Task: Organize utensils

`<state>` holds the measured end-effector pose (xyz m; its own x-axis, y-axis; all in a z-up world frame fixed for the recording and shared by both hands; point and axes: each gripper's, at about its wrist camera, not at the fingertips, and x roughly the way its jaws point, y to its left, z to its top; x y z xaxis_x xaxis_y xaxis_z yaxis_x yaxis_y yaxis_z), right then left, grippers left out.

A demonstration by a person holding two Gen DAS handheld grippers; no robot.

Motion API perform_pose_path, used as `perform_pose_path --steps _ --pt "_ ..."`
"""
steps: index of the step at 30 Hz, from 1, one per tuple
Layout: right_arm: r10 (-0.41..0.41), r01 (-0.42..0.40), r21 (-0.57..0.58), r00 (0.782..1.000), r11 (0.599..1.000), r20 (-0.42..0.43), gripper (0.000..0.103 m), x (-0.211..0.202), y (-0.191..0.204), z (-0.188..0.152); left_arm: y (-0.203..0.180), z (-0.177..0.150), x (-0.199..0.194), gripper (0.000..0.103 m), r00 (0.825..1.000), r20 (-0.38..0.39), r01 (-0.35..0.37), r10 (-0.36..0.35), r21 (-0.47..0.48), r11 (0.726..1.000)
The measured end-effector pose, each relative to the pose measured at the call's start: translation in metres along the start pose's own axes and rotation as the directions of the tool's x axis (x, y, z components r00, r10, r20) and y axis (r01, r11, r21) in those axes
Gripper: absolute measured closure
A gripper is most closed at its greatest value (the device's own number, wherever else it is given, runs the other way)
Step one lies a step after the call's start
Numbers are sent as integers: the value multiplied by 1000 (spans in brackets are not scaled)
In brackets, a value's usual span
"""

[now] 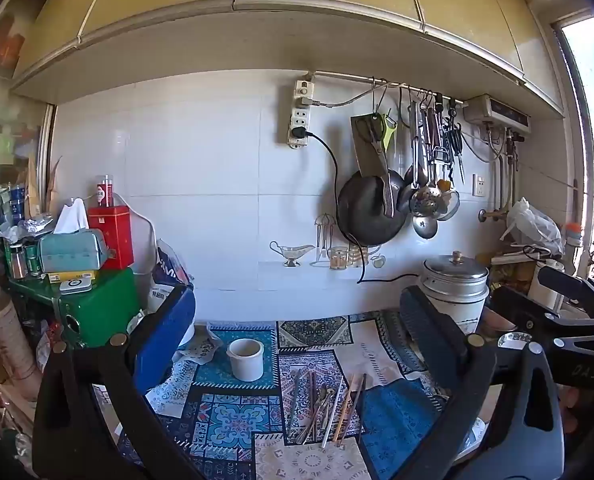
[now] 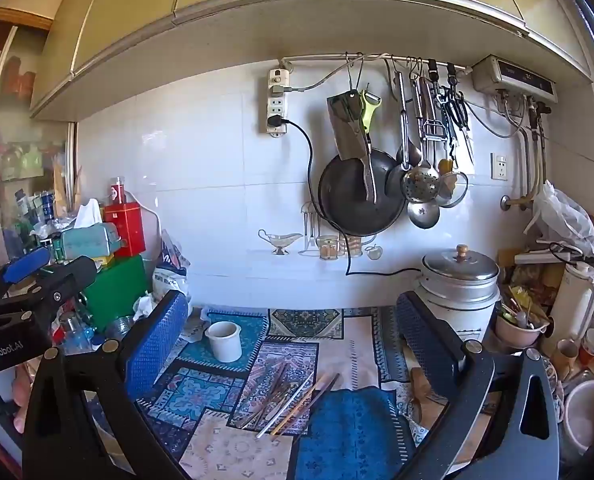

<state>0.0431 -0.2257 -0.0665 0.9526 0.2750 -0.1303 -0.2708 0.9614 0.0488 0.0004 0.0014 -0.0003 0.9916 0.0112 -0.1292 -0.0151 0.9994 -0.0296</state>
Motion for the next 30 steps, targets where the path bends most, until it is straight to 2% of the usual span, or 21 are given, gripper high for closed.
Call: perform_pose_path --steps 30 --pt "12 -13 -21 999 1000 -35 0 10 11 0 18 -8 20 0 998 -59 -11 10 -22 1000"
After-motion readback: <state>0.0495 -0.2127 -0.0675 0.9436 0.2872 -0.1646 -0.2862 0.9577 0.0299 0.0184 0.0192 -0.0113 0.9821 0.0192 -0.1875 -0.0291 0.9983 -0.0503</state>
